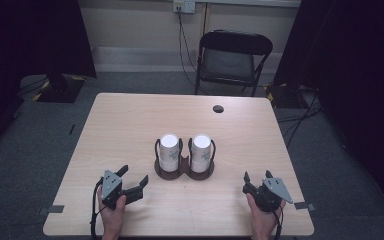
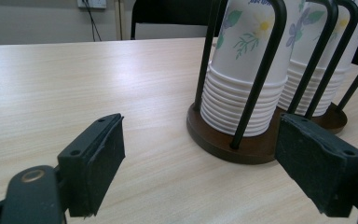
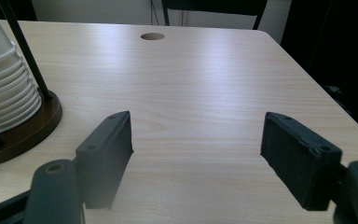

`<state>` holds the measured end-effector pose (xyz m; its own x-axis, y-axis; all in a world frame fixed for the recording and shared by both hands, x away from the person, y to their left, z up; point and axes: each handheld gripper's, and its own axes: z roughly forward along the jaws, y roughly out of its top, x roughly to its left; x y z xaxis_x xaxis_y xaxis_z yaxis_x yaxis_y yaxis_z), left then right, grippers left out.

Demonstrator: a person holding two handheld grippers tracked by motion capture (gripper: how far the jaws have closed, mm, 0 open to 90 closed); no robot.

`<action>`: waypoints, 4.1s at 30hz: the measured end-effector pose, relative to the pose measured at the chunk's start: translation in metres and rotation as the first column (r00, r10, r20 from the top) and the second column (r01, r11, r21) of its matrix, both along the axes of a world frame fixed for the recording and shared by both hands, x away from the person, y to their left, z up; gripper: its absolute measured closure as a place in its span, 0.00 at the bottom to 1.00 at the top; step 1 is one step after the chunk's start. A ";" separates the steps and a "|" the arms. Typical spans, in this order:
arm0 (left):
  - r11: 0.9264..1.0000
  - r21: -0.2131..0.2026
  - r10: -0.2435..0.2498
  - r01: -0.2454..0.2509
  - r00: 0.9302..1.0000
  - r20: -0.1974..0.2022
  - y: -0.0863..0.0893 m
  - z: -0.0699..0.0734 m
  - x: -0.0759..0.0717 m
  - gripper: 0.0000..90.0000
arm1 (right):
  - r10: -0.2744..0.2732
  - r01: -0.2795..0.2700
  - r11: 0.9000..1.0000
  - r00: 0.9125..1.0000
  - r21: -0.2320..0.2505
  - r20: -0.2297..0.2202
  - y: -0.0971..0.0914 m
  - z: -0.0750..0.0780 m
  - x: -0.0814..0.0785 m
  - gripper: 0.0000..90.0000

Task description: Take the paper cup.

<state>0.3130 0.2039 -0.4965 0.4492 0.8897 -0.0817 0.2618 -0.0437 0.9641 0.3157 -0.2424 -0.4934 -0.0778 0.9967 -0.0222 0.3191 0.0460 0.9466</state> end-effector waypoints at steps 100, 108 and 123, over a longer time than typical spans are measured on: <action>1.000 0.020 0.005 -0.005 1.000 -0.005 -0.002 0.000 0.000 0.18 | 0.570 -0.570 0.821 0.821 0.034 0.018 0.114 0.089 0.089 0.32; 1.000 0.019 0.005 -0.005 1.000 -0.004 -0.002 0.000 0.000 0.18 | 0.575 -0.575 0.817 0.818 0.035 0.002 0.121 0.085 0.095 0.32; 1.000 0.014 0.005 -0.005 1.000 -0.004 -0.002 0.000 0.000 0.18 | 0.562 -0.561 0.827 0.827 0.033 -0.013 0.121 0.077 0.097 0.34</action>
